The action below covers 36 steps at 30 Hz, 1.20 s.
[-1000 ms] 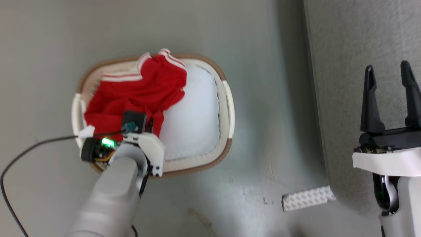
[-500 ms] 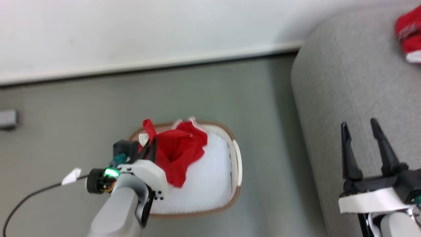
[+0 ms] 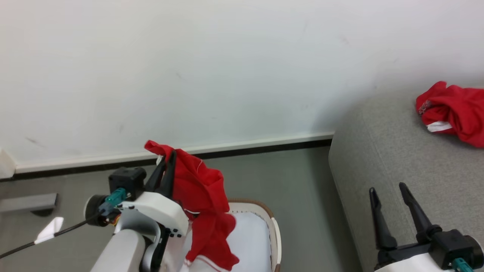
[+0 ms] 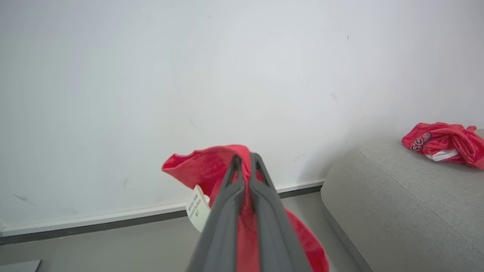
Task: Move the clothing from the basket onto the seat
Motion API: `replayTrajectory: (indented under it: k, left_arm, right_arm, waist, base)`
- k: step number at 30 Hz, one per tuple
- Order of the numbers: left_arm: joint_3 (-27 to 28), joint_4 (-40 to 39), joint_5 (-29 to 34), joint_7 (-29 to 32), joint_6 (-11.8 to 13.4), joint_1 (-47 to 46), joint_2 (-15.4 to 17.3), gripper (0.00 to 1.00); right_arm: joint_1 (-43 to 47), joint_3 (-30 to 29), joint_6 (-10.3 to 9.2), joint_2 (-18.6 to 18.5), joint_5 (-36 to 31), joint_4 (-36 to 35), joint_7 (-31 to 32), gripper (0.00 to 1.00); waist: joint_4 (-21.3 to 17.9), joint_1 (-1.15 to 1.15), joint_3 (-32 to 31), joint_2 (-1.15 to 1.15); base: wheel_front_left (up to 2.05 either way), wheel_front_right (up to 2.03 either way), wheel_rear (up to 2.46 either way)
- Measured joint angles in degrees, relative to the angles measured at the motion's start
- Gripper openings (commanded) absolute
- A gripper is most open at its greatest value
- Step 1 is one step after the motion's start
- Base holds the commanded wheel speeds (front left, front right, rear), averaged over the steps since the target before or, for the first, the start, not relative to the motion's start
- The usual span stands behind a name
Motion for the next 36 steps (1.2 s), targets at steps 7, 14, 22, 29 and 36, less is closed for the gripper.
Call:
replayTrajectory:
  k: [7,14,22,29,36]
  left_arm:
    - [-0.1,-18.8,0.0,7.3,2.2,4.7,2.8,0.00]
    - [-1.5,-27.9,0.6,11.3,3.6,6.0,3.0,0.00]
    - [-4.9,-29.7,1.2,12.6,3.9,5.9,1.5,0.00]
    - [-8.5,-29.7,1.6,12.7,2.4,5.9,-0.3,0.00]
    - [-11.8,-31.9,1.6,13.4,1.0,5.8,-1.2,0.00]
  right_arm:
    - [1.1,6.8,0.00,0.0,0.0,-1.5,0.0,1.00]
    - [-1.1,20.7,0.00,0.0,-0.7,-4.0,0.0,1.00]
    - [-7.7,32.0,0.00,0.1,0.0,-5.9,0.0,1.00]
    - [-12.0,32.5,0.00,0.1,-1.1,-4.9,0.0,1.00]
    - [-14.3,30.4,0.00,0.1,-3.1,-1.0,0.0,1.00]
  waist:
    - [-1.0,0.01,-3.3,0.00]
    - [-1.0,0.02,-3.4,0.00]
    - [-0.6,0.02,-3.2,0.00]
    - [0.0,0.02,-3.3,0.00]
    - [0.9,0.02,-3.5,0.00]
  base:
    - [0.00,0.00,0.00]
    - [0.00,0.00,0.00]
    - [0.00,0.00,0.00]
    - [0.00,0.00,0.00]
    - [0.00,0.00,0.00]
